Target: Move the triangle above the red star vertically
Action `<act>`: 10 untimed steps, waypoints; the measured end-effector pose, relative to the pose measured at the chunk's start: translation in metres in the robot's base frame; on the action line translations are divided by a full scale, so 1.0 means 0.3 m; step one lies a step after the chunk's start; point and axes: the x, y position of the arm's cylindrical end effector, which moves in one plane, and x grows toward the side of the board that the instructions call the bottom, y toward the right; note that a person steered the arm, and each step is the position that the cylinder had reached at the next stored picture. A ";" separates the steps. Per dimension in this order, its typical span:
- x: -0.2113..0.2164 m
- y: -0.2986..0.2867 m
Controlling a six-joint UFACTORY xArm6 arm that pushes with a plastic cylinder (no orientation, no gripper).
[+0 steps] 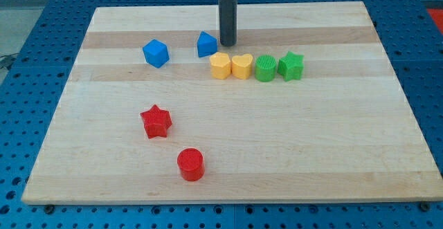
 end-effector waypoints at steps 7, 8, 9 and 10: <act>0.123 -0.375; 0.098 -0.361; 0.076 -0.306; 0.094 -0.289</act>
